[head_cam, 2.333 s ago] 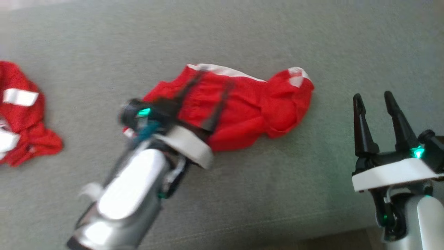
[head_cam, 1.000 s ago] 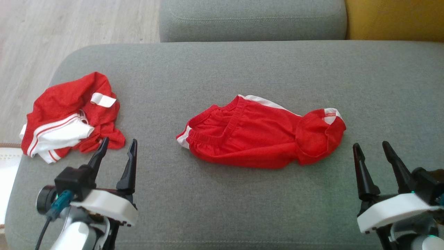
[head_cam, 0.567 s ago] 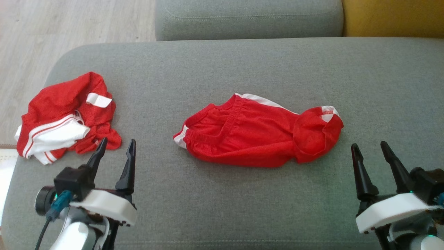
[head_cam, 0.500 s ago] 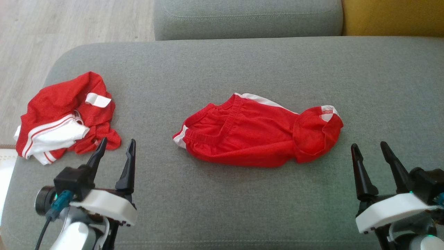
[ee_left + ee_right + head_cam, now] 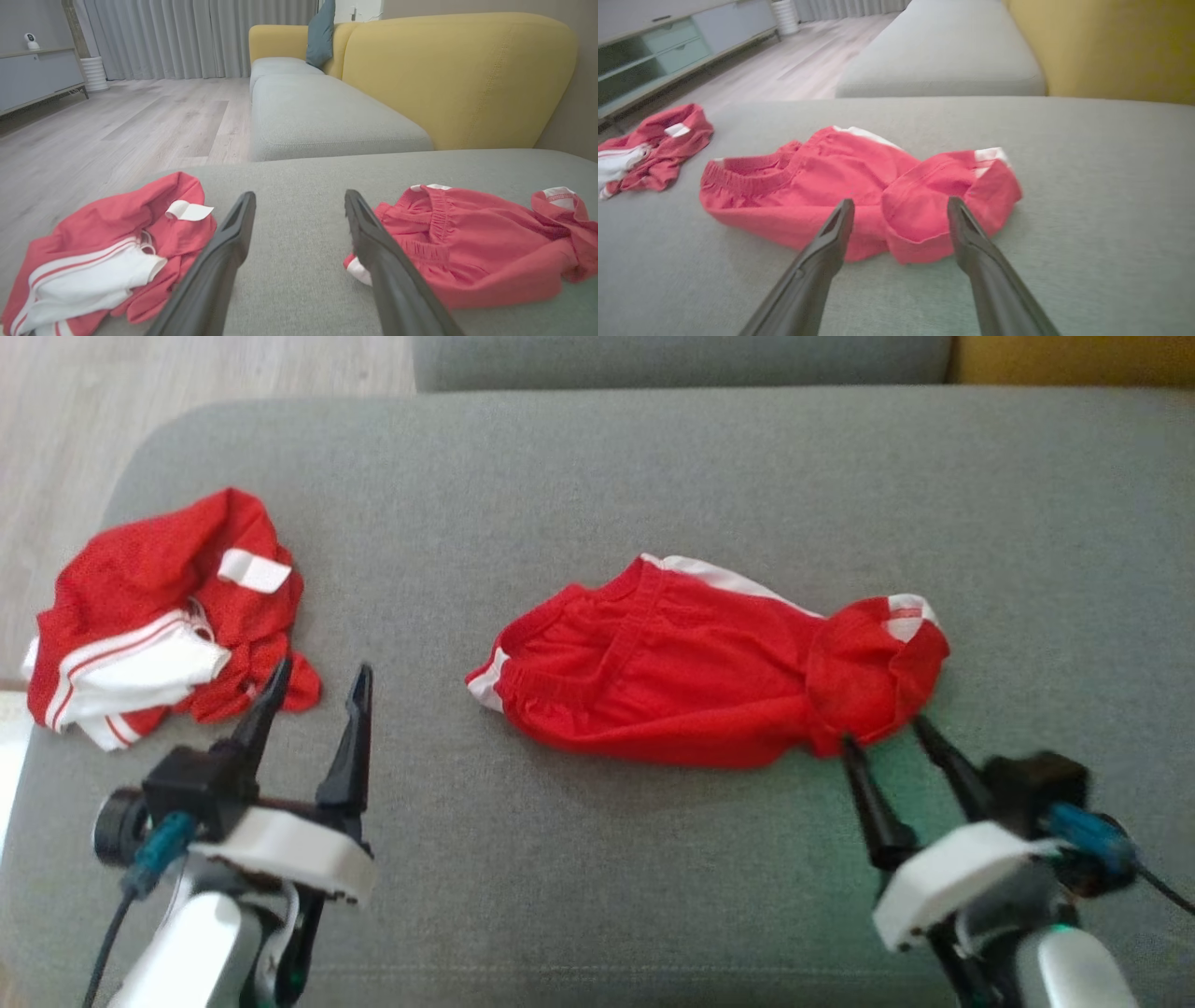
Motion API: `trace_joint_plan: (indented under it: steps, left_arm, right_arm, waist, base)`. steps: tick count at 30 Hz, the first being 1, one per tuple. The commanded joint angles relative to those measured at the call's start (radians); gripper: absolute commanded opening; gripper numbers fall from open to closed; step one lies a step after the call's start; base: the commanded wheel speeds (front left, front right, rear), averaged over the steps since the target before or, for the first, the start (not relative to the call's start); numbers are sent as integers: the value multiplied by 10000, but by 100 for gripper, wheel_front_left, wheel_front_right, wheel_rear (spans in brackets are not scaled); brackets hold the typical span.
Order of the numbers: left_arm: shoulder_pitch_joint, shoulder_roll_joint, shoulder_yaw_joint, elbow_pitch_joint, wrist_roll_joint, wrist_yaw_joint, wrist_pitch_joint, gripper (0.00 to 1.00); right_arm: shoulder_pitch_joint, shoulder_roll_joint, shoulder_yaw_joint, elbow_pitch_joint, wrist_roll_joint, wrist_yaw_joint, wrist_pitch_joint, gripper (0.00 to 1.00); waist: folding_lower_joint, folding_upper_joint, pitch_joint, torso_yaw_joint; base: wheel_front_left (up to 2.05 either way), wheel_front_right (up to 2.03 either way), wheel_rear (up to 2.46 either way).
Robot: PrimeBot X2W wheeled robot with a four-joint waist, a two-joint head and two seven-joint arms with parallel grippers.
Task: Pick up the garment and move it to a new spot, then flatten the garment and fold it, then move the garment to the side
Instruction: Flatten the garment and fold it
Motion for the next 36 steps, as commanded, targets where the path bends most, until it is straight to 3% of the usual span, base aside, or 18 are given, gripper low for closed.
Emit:
trace_joint_plan:
  steps: [1,9,10,11,12,23,24,25,26,27,36]
  left_arm:
    - [-705,211,343,-363,91,50,-65,100]
    - [-1224,21,216,-230,156,-97,-210,100]
    - [-1254,9,209,-199,161,-110,-227,100]
    - [-1282,-4,200,-172,163,-125,-242,100]
    - [-1303,-18,192,-141,164,-138,-257,100]
    - [-1272,-60,245,-11,159,-101,-363,100]
    - [-1267,-71,233,-17,154,-109,-368,100]
    - [-1262,-78,225,-21,151,-112,-373,100]
    - [-1258,-79,217,-23,152,-112,-376,100]
    - [-1246,-72,208,-29,154,-109,-382,100]
    - [-1123,-34,235,-60,151,60,-392,100]
  right_arm:
    - [-655,-149,428,-120,-100,42,164,100]
    - [-1716,-572,1012,1314,-497,42,967,100]
    - [-1774,-618,1018,1478,-548,42,1089,93]
    - [-1817,-647,1017,1598,-558,42,1172,31]
    - [-1832,-634,930,1654,-526,42,1172,0]
    - [-546,-140,-1517,757,-60,42,950,0]
    - [-420,-110,-1764,730,27,42,960,8]
    - [-317,-90,-1987,711,60,42,953,37]
    - [-238,-77,-2187,695,81,42,913,87]
    - [-150,-64,-2495,698,265,42,779,100]
    - [-279,-57,-2610,-131,472,42,-913,100]
  waist:
    - [0,0,285,112]
    - [0,0,918,349]
    - [0,0,951,356]
    - [0,0,983,367]
    - [0,0,995,375]
    - [0,0,887,246]
    - [0,0,875,231]
    - [0,0,864,215]
    - [0,0,854,201]
    - [0,0,839,169]
    - [0,0,728,129]
  base:
    - [0,0,0]
    - [0,0,0]
    - [0,0,0]
    - [0,0,0]
    - [0,0,0]
    - [0,0,0]
    - [0,0,0]
    - [0,0,0]
    - [0,0,0]
    - [0,0,0]
    - [0,0,0]
